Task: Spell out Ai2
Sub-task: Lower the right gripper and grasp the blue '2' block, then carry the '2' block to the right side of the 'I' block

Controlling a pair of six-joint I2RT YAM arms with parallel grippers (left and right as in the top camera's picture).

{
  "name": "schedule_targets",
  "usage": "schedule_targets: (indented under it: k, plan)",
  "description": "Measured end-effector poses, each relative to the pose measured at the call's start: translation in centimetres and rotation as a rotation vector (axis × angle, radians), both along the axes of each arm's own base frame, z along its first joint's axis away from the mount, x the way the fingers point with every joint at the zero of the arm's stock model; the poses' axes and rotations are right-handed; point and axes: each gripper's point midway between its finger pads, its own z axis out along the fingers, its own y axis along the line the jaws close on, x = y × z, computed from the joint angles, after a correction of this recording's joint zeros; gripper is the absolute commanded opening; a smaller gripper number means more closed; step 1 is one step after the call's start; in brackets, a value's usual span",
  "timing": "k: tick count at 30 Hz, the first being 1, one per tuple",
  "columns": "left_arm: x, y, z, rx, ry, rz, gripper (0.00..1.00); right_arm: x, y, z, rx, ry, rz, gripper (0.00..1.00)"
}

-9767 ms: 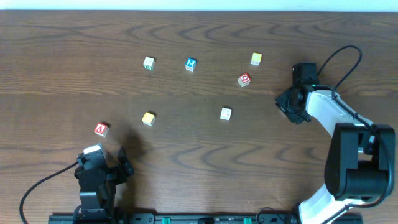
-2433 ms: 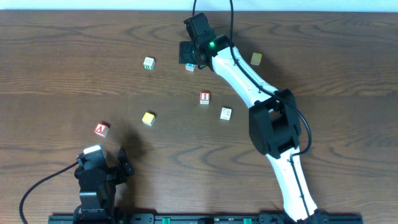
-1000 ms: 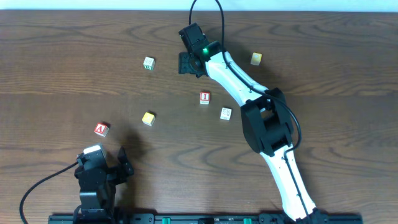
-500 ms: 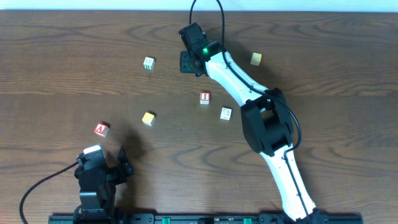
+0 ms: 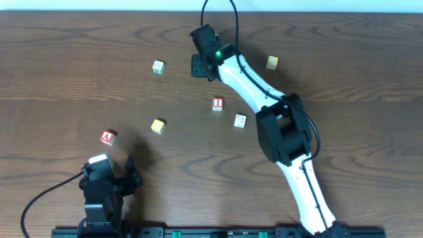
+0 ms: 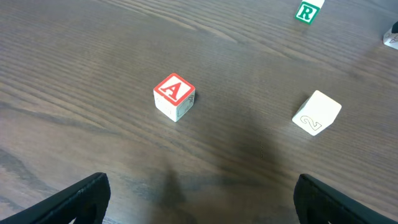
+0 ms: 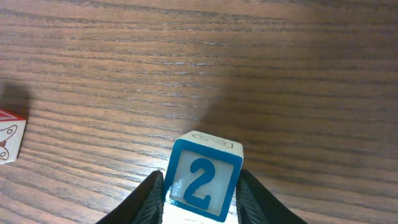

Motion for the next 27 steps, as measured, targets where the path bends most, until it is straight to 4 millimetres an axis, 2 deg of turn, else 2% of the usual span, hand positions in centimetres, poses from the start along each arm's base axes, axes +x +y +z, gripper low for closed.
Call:
schedule_targets:
  k: [21, 25, 27]
  plan:
    - [-0.01, 0.01, -0.01, 0.0, 0.0, 0.0, 0.95, 0.07, -0.06, 0.02, -0.012, -0.008, 0.015, 0.27]
    - [-0.01, 0.01, -0.01, 0.0, 0.0, 0.0, 0.95, 0.06, -0.27, -0.04, -0.022, -0.007, 0.025, 0.18]
    - [0.0, 0.01, 0.0, 0.0, 0.0, 0.0, 0.95, 0.01, -0.48, 0.02, -0.028, -0.004, 0.027, 0.17]
